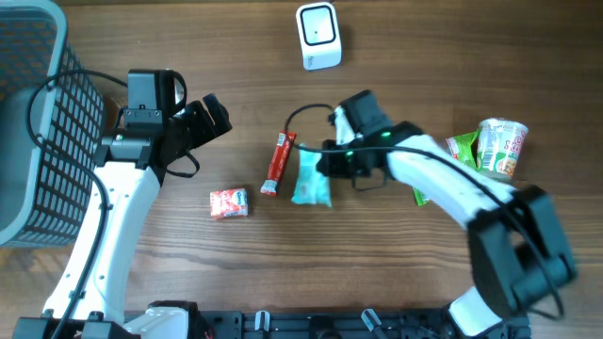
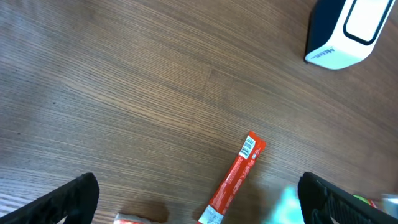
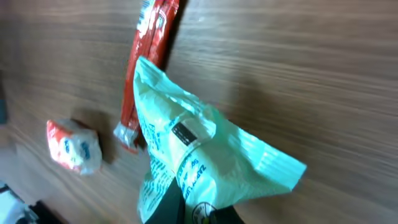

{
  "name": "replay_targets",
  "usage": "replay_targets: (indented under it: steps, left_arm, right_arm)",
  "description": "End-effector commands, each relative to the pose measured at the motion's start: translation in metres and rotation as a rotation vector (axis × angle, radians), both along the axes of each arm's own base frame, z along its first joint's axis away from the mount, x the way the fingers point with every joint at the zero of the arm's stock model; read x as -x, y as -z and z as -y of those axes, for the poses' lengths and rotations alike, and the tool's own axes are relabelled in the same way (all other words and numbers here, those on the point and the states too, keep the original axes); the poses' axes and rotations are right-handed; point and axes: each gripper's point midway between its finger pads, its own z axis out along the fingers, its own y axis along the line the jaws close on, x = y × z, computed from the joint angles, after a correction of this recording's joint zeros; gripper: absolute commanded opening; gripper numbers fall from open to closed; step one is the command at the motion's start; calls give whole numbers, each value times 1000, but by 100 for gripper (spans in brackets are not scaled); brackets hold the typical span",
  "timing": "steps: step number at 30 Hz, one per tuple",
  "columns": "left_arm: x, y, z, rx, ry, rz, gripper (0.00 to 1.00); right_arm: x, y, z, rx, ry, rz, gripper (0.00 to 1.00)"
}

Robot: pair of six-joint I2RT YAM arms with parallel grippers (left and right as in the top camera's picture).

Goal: Scan the item barcode
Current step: 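Reach the right gripper to the pale green tissue pack and grasp it, then lift the tissue pack with the right gripper and adjust the hold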

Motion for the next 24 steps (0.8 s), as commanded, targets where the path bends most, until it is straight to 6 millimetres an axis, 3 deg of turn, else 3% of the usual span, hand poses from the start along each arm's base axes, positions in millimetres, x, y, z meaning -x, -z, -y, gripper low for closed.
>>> replay_targets:
  steps: [1,2,7,9,11,19,22,24]
  left_arm:
    - [0,-2,-3,-8,-8,8,100]
    - [0,-2,-3,-8,-8,8,100]
    - [0,-2,-3,-8,-8,8,100]
    - [0,-2,-3,-8,-8,8,100]
    - [0,-2,-3,-8,-8,8,100]
    - [0,-2,-3,-8,-8,8,100]
    - [0,-2,-3,-8,-8,8,100]
    - [0,-2,-3,-8,-8,8,100]
  right_arm:
    - [-7,-16,35,79,-4,83,4]
    - [-6,-11,43,109,-5,68,4]
    - [-8,7,47,133,39,21,5]
    - [-9,14,51,160,47,11,44]
    - [-7,21,51,168,45,-7,62]
    - [0,53,55,169,62,-13,64]
    - [-3,60,61,135,113,-12,59]
    - [-7,60,61,85,117,-2,51]
